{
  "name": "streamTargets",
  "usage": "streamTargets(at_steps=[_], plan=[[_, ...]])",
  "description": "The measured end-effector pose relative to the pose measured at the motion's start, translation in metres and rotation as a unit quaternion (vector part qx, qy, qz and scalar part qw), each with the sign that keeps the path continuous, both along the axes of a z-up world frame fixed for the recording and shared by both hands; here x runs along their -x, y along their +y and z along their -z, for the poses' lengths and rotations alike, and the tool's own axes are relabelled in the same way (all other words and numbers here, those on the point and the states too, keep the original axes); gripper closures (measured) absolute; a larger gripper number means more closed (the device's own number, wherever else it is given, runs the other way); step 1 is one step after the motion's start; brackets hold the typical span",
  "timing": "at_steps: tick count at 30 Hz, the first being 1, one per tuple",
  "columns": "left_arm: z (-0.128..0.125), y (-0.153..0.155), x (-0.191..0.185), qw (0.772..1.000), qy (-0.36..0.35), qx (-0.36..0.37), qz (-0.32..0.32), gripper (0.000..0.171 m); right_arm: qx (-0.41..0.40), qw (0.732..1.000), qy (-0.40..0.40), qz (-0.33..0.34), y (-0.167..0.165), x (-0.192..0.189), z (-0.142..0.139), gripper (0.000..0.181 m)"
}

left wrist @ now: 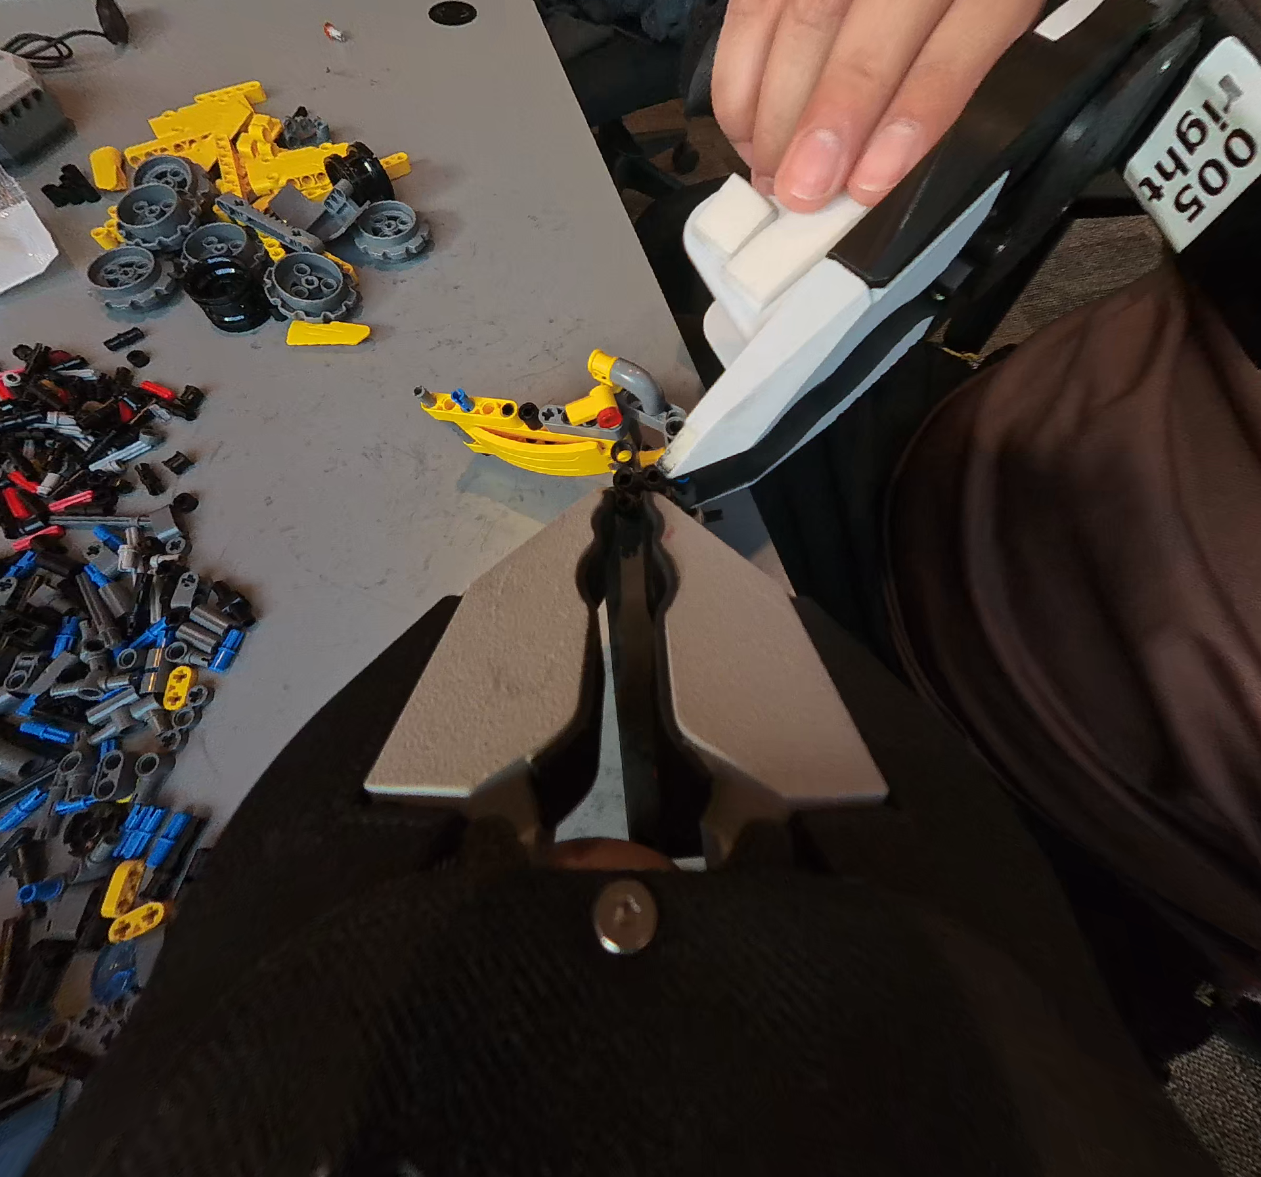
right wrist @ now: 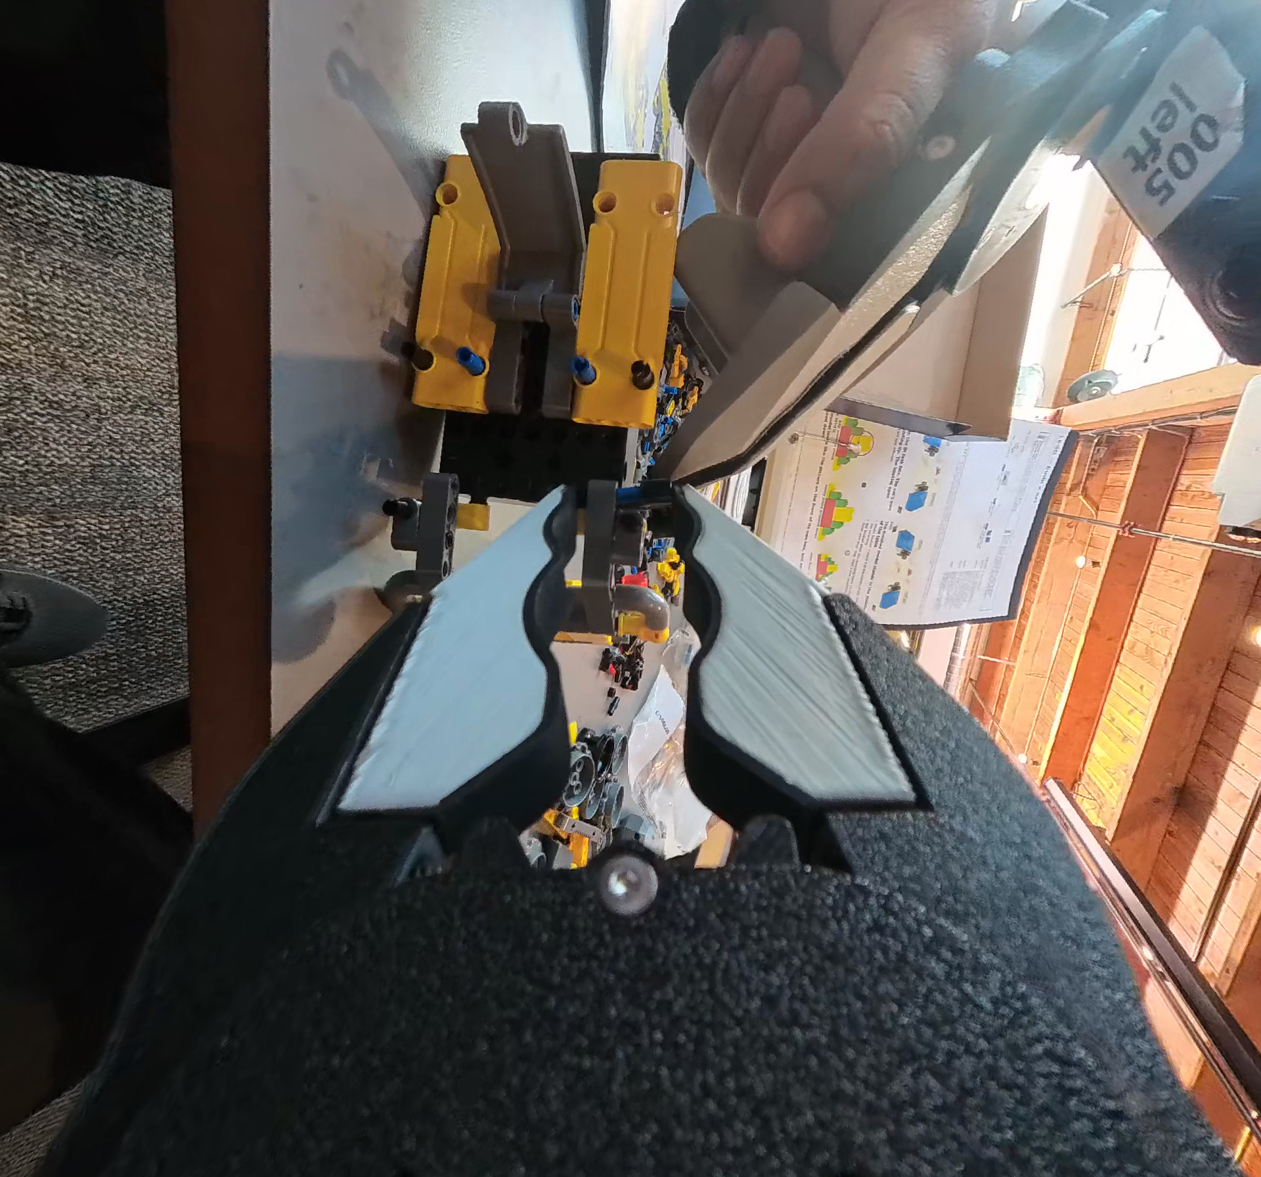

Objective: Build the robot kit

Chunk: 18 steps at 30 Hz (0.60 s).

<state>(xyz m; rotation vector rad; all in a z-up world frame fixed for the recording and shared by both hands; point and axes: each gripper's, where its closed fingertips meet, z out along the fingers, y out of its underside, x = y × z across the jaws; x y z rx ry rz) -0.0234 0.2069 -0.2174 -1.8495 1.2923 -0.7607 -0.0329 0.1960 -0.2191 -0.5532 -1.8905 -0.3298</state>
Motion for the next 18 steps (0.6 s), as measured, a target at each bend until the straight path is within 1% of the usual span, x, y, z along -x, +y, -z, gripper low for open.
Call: streamTargets(at_steps=[8, 18], plan=[[-0.001, 0.0002, 0.0005, 1.0, -0.003, 0.003, 0.0, 0.167, 0.009, 1.0, 0.007, 0.001, 0.0013, -0.0002, -0.0018, 0.16], [-0.0009, 0.001, 0.0004, 1.0, -0.008, 0.012, 0.0, 0.168, 0.004, 1.0, -0.007, 0.006, 0.0014, -0.0014, -0.0009, 0.161]])
